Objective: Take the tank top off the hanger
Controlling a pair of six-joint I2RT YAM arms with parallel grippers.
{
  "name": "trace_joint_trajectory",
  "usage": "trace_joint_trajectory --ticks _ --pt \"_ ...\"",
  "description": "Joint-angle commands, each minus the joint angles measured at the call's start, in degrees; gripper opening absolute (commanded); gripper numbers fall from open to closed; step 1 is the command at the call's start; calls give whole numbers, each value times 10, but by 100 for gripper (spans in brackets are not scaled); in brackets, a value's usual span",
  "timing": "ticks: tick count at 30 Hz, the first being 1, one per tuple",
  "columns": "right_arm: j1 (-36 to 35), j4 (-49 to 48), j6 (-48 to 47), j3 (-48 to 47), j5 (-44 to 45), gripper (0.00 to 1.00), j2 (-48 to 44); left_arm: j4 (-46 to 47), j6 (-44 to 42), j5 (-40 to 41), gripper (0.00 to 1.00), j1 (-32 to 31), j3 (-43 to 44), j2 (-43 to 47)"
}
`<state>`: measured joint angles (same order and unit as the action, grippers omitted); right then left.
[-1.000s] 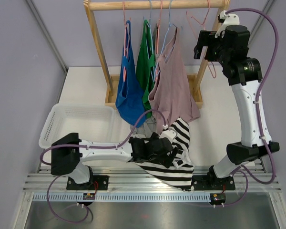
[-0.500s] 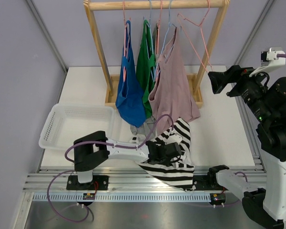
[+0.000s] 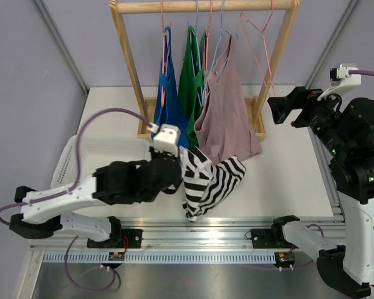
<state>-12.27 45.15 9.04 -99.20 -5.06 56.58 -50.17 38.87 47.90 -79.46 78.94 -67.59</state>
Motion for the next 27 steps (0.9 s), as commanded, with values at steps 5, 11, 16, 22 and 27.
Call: trace_joint_trajectory --ticks 5,11,16,22,27 --pt "0 -26 6 -4 0 100 16 -251 0 212 0 102 166 65" --pt "0 -33 8 -4 3 100 34 -125 -185 166 0 267 212 114" --pt "0 -34 11 1 2 99 46 -51 -320 198 0 372 265 70" --pt "0 -44 17 6 -9 100 45 -26 -333 158 0 515 269 27" --pt "-1 -49 27 0 -33 100 52 -66 -247 -30 0 660 239 -19"
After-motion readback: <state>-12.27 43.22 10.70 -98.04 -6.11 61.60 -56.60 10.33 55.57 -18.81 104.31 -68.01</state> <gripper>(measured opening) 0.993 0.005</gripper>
